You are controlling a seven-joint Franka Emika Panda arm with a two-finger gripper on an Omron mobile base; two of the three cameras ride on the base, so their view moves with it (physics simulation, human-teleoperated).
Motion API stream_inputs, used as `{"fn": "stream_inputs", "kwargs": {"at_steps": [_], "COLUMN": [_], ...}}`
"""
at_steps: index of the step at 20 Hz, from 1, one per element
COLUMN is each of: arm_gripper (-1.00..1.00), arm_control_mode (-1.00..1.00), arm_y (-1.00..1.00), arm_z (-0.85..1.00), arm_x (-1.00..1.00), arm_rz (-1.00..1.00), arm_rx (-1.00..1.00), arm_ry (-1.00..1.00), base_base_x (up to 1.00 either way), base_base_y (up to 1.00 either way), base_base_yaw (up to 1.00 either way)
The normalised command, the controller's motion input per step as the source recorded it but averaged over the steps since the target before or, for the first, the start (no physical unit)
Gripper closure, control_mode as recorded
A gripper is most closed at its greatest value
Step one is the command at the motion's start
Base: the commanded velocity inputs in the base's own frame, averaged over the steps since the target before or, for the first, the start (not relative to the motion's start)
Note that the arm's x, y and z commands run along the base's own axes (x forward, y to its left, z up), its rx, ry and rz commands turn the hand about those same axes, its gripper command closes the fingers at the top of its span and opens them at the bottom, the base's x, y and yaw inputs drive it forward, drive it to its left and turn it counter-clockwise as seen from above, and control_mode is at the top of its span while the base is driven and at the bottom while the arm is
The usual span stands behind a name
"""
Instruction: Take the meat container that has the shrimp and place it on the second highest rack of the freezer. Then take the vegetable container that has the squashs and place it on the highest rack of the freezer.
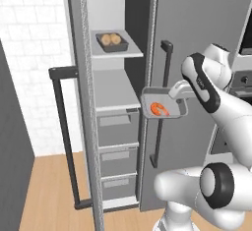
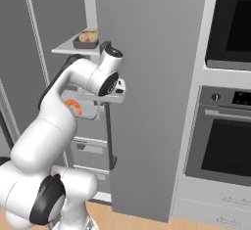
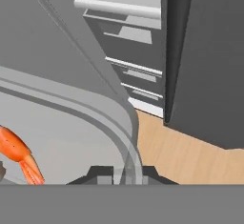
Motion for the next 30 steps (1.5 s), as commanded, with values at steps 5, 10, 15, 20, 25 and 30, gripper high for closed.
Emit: {"fn": "stream_inputs", "kwargs": {"at_steps": [5,10,15,20,25,30], "arm_gripper": [1.00,1.00,1.00,1.00,1.00,1.00], "arm_control_mode": [1.00,1.00,-1.00,-1.00,-1.00,-1.00], "arm_y": [0.00,0.00,0.05,0.46,0.72,0.64], "arm_z": [0.00,0.00,-0.02,-0.26,-0.34,-0.34], "arm_x": [0.00,0.00,0.02,0.33,0.60,0.38], "arm_rz": [0.00,0.00,-0.03,-0.26,-0.46,-0.53], "arm_rx": [0.00,0.00,0.00,0.03,0.07,0.06], "arm_ry": [0.00,0.00,-0.01,-0.01,0.00,0.00], "base_base_x": [0.32,0.02,0.05,0.00,0.00,0.00], "base_base_y": [0.30,0.37,0.15,0.00,0.00,0.00], "base_base_yaw": [-0.02,-0.04,-0.08,0.00,0.00,0.00]}}
